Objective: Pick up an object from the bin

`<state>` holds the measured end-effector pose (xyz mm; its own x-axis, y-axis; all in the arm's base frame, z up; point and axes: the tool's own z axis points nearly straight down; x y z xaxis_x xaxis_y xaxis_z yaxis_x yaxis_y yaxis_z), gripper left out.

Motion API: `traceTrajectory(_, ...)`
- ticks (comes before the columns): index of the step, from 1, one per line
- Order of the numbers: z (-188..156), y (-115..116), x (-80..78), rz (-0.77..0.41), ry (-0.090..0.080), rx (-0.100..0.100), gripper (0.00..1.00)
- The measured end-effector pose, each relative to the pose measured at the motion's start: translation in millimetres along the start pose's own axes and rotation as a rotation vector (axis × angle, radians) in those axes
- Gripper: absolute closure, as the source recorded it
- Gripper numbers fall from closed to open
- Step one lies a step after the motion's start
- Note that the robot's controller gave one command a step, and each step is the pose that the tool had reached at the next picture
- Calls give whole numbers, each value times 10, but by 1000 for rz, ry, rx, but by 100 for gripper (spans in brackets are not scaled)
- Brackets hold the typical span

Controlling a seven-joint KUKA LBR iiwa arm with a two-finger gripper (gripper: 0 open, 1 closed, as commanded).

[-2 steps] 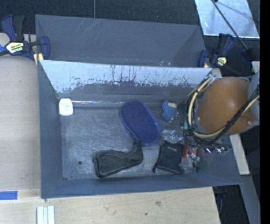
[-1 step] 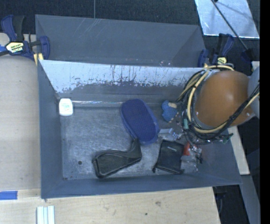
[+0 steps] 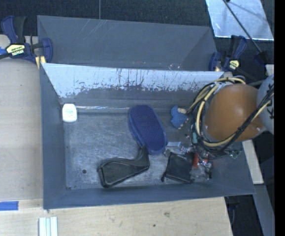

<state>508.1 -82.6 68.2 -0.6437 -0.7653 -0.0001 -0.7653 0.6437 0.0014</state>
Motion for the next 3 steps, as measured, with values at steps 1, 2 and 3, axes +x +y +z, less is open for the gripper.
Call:
traceTrajectory(1,-1,-3,-3,1,-1,1,0)
traceTrajectory(2,-8,-6,-9,1,-2,2,100)
traceTrajectory(3,-1158,-26,-23,3,-6,11,100)
